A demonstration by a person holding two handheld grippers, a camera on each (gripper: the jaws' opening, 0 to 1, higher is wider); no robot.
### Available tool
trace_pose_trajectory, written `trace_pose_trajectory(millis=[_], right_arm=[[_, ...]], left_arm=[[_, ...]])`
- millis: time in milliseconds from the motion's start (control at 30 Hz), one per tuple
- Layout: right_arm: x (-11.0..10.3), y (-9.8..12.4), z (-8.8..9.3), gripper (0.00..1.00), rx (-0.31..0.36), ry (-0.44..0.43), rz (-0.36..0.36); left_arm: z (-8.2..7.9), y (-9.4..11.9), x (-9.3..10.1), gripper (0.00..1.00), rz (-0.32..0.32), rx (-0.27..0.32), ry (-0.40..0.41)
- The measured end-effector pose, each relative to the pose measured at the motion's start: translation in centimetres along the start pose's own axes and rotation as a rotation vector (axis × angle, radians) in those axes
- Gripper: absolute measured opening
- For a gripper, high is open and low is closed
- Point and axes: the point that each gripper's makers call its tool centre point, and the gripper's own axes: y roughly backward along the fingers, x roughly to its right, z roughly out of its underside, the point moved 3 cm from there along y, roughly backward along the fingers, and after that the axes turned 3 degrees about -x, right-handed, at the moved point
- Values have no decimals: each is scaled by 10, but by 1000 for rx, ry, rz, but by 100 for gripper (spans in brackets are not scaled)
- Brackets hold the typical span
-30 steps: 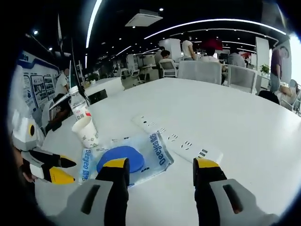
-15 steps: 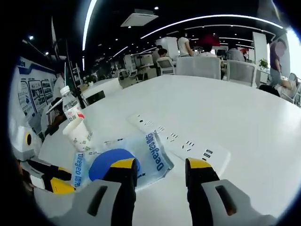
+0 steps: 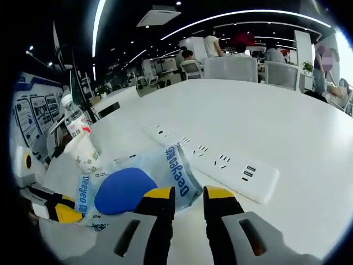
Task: Arrange the tabletop items into an orderly group along one side of the table until the central work area is clear of visible clutter.
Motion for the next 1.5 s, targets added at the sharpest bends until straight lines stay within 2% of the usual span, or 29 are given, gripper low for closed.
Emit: trace_pose_trajectory(millis=[200, 300, 533, 733, 967, 1500], right_arm=[[0, 2, 2, 5, -6, 6, 0], [-2, 1, 1, 0, -11, 18, -11], [-5, 5, 2, 0, -15, 42, -21], [-4, 10, 0, 0, -9, 55, -18], [-2, 20, -7, 0, 8, 68, -4], [1, 65, -18, 0, 50, 69, 50]], left_arm=[[1, -1, -1, 12, -10, 0, -12], [3, -3, 0, 8, -6, -6, 17], [0, -2, 4, 1, -8, 4, -13], [0, -2, 4, 0, -2, 3, -1], [2, 4, 15, 0, 15, 11, -12], [-13, 21, 26, 0, 67, 26, -89]])
